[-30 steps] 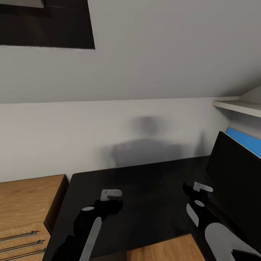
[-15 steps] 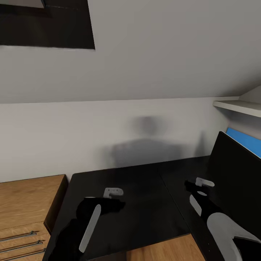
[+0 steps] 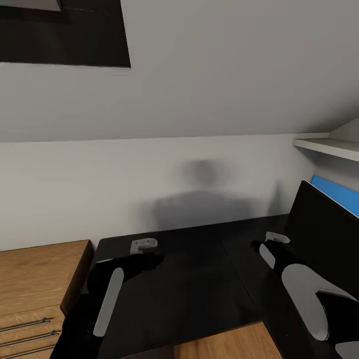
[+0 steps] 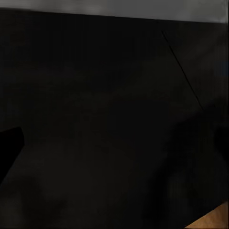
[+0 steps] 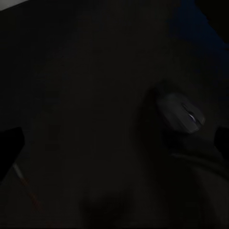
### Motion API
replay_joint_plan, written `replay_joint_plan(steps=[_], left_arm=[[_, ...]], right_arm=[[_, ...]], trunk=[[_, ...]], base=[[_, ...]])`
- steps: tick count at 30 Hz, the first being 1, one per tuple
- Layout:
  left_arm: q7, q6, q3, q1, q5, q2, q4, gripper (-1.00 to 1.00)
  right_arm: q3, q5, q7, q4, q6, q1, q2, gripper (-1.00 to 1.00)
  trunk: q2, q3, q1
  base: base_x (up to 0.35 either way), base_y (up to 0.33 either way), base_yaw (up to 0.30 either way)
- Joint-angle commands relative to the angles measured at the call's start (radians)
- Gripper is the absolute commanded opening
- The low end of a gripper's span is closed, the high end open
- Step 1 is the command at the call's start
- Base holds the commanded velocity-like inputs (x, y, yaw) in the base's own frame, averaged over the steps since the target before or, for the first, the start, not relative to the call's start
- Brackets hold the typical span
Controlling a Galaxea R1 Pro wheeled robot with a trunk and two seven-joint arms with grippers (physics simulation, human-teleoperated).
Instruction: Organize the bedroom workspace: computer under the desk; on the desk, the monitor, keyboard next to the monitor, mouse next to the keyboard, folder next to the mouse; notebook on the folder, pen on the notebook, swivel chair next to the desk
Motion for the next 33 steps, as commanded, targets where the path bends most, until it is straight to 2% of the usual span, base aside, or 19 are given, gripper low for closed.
replay_joint_plan(steps=[1,2,7,8,11,14,29,33], left_arm=[[0.005,0.004,0.001,-0.001,0.016,0.000,-0.004,1.00],[0.003,0.002,0.001,-0.001,0.047,0.002,-0.014,1.00],[0.003,0.003,0.016,-0.001,0.067,0.005,-0.020,1.00],[0.004,0.003,0.027,-0.001,0.070,0.005,-0.020,1.00],[0.004,0.005,0.092,-0.001,0.091,0.004,-0.018,1.00],[0.005,0.006,0.123,-0.001,0.104,0.003,-0.017,1.00],[0.005,0.004,0.135,-0.001,0.108,0.004,-0.019,1.00],[0.006,0.004,0.135,-0.001,0.107,0.004,-0.019,1.00]], right_arm=[[0.003,-0.010,-0.005,0.001,0.008,-0.001,0.003,1.00],[0.002,-0.011,-0.002,0.008,0.015,-0.002,0.013,1.00],[0.001,-0.012,-0.001,0.011,0.016,-0.001,0.020,1.00],[0.001,-0.013,-0.001,0.010,0.016,-0.001,0.020,1.00],[0.001,-0.013,-0.001,0.011,0.015,0.000,0.022,1.00],[0.001,-0.013,0.001,0.012,0.014,0.002,0.022,1.00],[0.004,-0.013,0.003,0.016,0.012,0.004,0.027,1.00],[0.005,-0.008,0.004,0.017,0.007,0.005,0.056,1.00]], trunk=[[-0.001,-0.002,0.000],[-0.001,-0.002,0.000],[-0.001,-0.002,0.000],[-0.001,-0.002,0.000],[-0.001,-0.002,0.000],[-0.001,-0.001,0.000],[-0.001,0.003,0.000],[-0.001,0.003,0.000]], base=[[0.000,0.000,0.000],[0.000,0.000,0.000],[0.000,0.000,0.000],[0.000,0.000,0.000],[0.000,0.000,0.000],[0.000,0.000,-0.071],[0.000,0.000,-0.202],[0.000,0.000,-0.029]])
